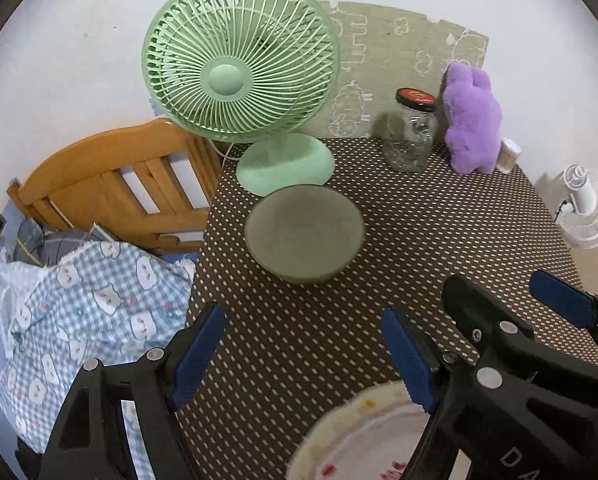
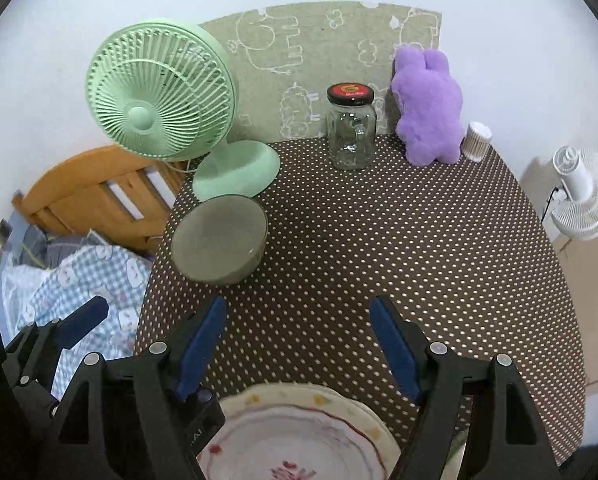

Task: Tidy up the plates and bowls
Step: 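Move both grippers to the grey bowl beside the green fan, then grip the grey bowl's rim between both grippers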

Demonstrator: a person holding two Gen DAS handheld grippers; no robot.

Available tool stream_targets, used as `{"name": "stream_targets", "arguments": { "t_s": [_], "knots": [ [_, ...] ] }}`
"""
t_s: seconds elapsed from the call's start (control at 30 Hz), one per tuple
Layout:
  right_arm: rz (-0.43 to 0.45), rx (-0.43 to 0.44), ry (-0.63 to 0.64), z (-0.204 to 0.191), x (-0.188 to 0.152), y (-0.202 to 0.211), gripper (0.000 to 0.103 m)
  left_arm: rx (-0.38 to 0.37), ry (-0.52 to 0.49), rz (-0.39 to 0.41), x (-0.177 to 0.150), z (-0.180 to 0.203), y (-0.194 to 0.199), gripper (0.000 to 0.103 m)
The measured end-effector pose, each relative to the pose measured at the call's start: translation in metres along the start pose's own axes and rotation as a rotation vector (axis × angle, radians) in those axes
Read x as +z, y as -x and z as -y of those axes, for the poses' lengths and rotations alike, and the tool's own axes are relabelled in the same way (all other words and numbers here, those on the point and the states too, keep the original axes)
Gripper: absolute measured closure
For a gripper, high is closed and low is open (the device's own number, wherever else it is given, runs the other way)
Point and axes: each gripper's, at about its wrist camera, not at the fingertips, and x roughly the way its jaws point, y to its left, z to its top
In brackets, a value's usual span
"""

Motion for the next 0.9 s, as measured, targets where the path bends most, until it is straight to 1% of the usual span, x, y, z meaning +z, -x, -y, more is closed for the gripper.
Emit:
{"name": "stream_targets", "arguments": {
  "t_s": [0.2, 0.27, 0.43, 0.47, 0.63, 0.7, 0.77, 0.83, 0.9],
  "knots": [
    [0.004, -0.042, -0.028, -0.014, 0.017, -0.031, 0.025, -0.004, 0.003, 0.0, 0.016, -0.016, -0.029, 0.024],
    [0.003, -0.048, -0.029, -0.019, 0.024, -0.04, 0.025, -0.006, 0.002, 0.001, 0.021, -0.021, -0.038, 0.026],
    [0.022, -0.056, -0.027, -0.032, 0.041, -0.063, 0.028, -0.01, -0.004, 0.017, 0.033, -0.031, -0.059, 0.026],
    [-0.092, -0.087, -0.029, -0.034, 0.044, -0.069, 0.028, -0.009, -0.003, 0.019, 0.035, -0.034, -0.063, 0.026],
    [-0.088, -0.091, -0.02, -0.044, 0.051, -0.094, 0.033, -0.008, 0.015, 0.021, 0.038, -0.046, -0.081, 0.027],
    [-0.081, -0.081, -0.033, -0.044, 0.052, -0.102, 0.037, -0.011, 0.035, 0.023, 0.039, -0.05, -0.088, 0.027],
    [-0.092, -0.074, -0.053, -0.044, 0.051, -0.112, 0.038, -0.016, 0.044, 0.009, 0.039, -0.053, -0.096, 0.031],
    [-0.099, -0.064, -0.056, -0.045, 0.051, -0.12, 0.042, -0.02, 0.051, 0.002, 0.039, -0.055, -0.103, 0.033],
    [-0.105, -0.069, -0.046, -0.048, 0.051, -0.127, 0.044, -0.027, 0.055, -0.008, 0.039, -0.056, -0.11, 0.037]
  ]
}}
